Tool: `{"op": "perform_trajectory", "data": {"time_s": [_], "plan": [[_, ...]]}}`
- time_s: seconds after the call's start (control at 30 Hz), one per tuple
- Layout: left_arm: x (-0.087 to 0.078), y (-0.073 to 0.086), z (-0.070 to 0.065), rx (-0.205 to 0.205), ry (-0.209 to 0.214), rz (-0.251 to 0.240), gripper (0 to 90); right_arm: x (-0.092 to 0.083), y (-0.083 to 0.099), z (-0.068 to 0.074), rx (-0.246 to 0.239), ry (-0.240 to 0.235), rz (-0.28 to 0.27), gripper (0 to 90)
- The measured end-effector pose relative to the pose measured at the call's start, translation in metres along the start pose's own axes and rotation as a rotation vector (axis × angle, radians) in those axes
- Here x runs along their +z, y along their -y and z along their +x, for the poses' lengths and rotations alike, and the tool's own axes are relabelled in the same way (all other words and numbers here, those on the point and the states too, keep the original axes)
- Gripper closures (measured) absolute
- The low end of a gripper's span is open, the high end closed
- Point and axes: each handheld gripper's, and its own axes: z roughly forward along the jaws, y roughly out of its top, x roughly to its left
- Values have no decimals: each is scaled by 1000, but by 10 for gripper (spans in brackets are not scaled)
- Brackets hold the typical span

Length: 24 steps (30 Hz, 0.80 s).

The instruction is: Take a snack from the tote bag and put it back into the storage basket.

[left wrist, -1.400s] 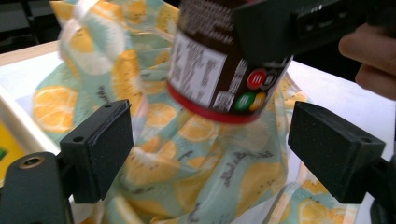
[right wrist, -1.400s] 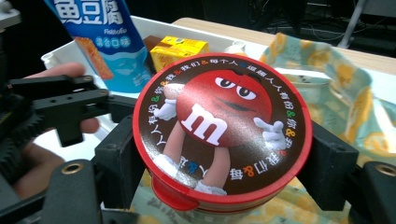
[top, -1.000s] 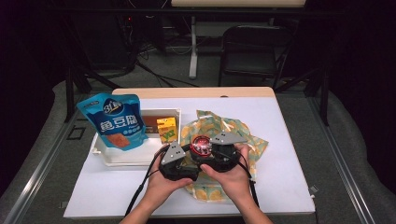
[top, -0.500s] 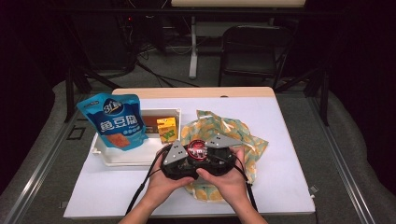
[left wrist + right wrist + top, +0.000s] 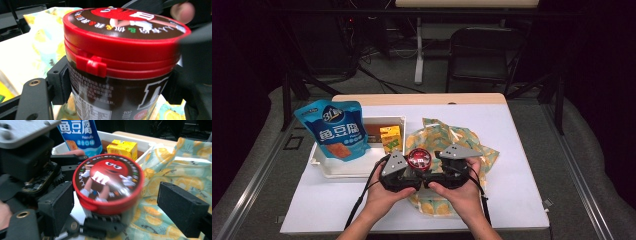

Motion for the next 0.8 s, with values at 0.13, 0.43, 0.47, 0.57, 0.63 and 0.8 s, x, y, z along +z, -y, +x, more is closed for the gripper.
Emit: {"op": "perform_trajectory", "data": {"time_s": [0.13,0.43,0.47,0.57,0.63,0.8], "plan": [[-5,2,6,-11,-9,-1,254,-11,0,-5,7,4,-36,138],[-24,9,20,-34,-32,-16,254,-29,14,-28,39,53,-51,144],[-27,10,21,-39,-54,-22,255,-30,17,-31,37,61,-47,144],[-36,12,27,-40,-54,-25,255,-35,29,-39,40,83,-39,145],[-42,14,32,-46,-57,-24,255,-37,37,-45,53,94,-33,146],[-59,19,42,-56,-87,-39,255,-48,49,-55,63,120,-29,148]]}}
